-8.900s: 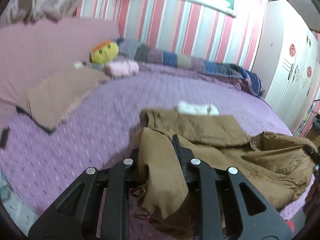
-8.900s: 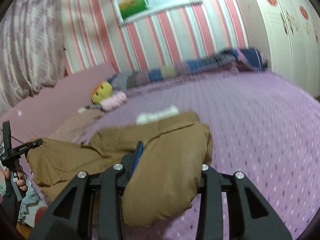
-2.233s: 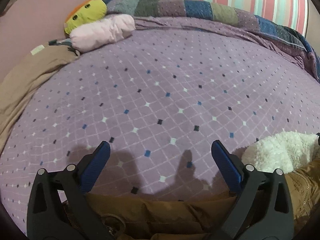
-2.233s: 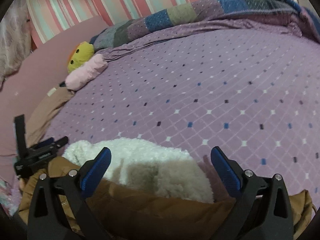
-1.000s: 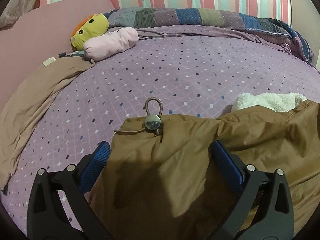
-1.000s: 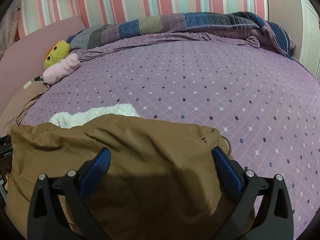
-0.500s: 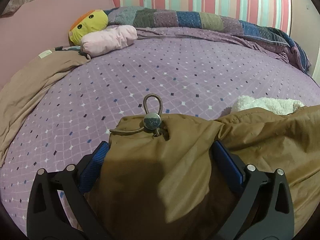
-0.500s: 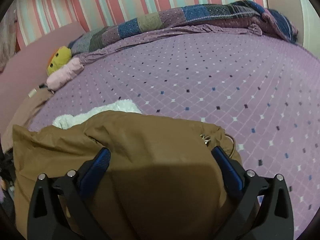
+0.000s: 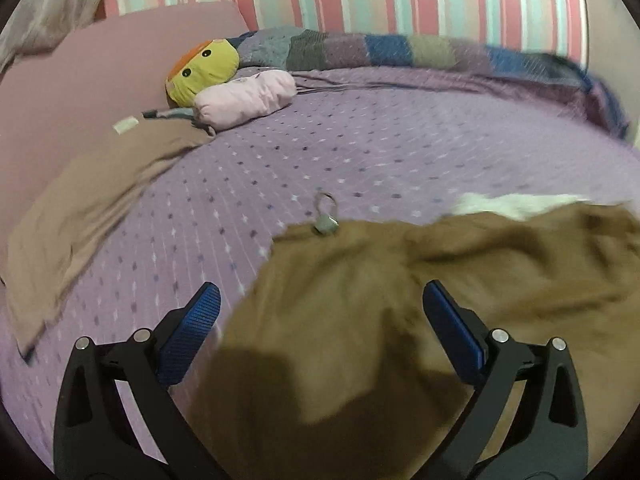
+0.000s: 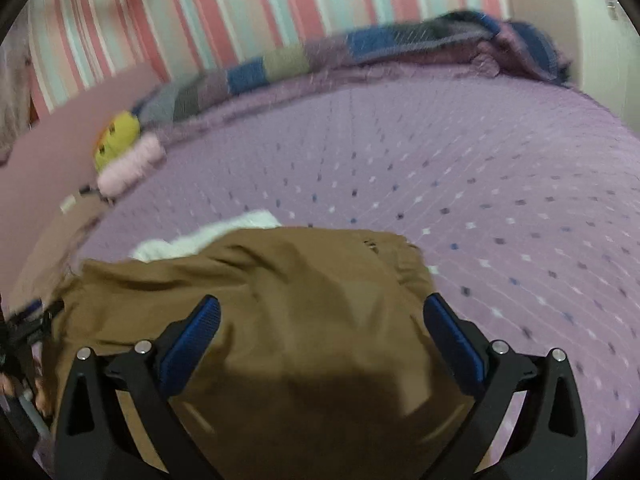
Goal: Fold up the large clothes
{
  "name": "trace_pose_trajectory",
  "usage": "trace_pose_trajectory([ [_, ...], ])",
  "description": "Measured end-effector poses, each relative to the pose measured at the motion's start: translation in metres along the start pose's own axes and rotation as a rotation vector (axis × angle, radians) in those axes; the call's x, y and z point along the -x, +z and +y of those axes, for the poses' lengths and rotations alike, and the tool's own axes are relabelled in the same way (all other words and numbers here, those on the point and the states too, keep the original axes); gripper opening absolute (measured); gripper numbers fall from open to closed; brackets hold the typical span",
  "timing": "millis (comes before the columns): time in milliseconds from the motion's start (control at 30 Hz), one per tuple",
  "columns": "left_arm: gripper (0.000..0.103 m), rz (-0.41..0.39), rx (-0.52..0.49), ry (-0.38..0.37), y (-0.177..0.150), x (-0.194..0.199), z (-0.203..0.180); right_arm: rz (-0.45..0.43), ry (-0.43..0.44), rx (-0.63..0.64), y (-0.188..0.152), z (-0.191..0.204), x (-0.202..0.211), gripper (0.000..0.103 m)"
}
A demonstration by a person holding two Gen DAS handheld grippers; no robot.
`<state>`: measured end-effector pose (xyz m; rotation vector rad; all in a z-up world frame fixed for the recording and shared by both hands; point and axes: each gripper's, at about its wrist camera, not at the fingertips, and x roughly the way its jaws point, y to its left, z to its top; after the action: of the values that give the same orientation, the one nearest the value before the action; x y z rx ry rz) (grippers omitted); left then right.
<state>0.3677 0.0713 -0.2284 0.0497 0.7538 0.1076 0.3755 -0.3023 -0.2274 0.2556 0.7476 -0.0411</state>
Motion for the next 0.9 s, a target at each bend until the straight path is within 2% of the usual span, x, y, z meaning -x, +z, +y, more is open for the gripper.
trace_pose_trajectory([
  [100, 0.100, -0.011, -0.007, -0.028, -0.021, 0.041, -0.011, -0.042, -0.013, 0.021, -0.025, 0.006, 0.042, 0.101],
  [200, 0.100, 0.009, -0.032, -0.040, -0.038, 0.069, -0.018, -0.028, -0.046, 0.114, -0.056, 0.021, 0.070, 0.101],
  [367, 0.100, 0.073, 0.006, -0.089, -0.057, 0.104, -0.009, 0.015, -0.074, 0.142, -0.087, 0.025, 0.095, 0.101],
  [633, 0.100, 0.141, 0.008, -0.104, -0.084, 0.121, 0.005, 0.074, -0.143, 0.204, -0.113, 0.028, 0.114, 0.101],
  [900, 0.100, 0.208, 0.025, -0.078, -0.098, 0.099, 0.019, 0.092, -0.215, 0.193, -0.116, 0.010, 0.117, 0.101],
])
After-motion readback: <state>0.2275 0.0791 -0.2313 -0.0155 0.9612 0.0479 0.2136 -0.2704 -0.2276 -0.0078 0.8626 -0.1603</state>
